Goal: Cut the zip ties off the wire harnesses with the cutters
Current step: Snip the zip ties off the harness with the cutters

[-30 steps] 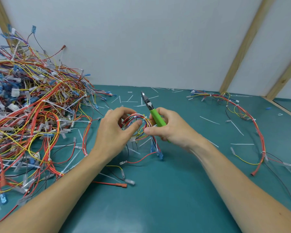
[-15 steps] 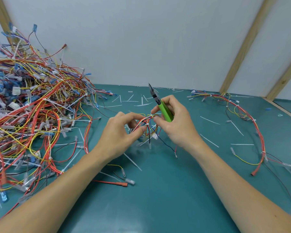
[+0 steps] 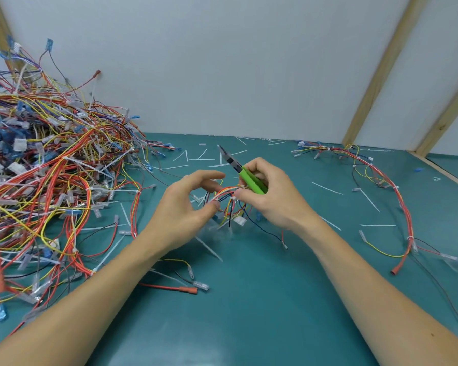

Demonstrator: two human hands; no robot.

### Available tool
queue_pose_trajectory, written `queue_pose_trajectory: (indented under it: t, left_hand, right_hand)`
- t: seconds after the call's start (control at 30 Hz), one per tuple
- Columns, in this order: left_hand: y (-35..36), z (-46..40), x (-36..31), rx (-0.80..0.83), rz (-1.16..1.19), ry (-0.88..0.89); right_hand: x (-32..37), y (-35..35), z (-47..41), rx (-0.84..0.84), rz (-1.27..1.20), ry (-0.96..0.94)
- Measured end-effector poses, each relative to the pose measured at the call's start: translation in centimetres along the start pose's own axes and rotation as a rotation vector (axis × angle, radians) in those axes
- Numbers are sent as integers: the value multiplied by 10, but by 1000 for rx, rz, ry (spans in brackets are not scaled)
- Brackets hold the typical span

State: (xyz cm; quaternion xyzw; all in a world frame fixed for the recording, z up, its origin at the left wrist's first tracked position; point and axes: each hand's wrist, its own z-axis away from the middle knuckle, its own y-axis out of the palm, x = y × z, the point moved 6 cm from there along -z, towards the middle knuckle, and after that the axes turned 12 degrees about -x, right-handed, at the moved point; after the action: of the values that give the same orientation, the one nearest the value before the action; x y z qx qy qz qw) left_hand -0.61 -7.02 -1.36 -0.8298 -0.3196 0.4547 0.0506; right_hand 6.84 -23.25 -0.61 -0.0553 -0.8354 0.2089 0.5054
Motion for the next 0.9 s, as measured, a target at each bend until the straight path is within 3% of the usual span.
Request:
queue_pose_trajectory:
  t: [0.2,0.3,0.43,0.67,0.73,0.9]
  left_hand:
    - [-20,-12,17,-255,192,-247]
    - [-12,-12,30,-126,179,-341]
    - [5,-5,28,54,205,-331]
    - [8,-2,26,104,145,-282]
    - [5,-4,27,49,67,-268]
    - [-26,-9,33,-302,-120,-257]
  right_hand:
    - [-3,-12,-6,28,-119,53]
    - [-3,-16,-7,27,-179,62]
    - [-3,-16,-5,25,-226,67]
    - [2,-14,-3,79,-245,70]
    - [3,-13,-2,91,-232,67]
    - [2,-16,-3,44,-220,26]
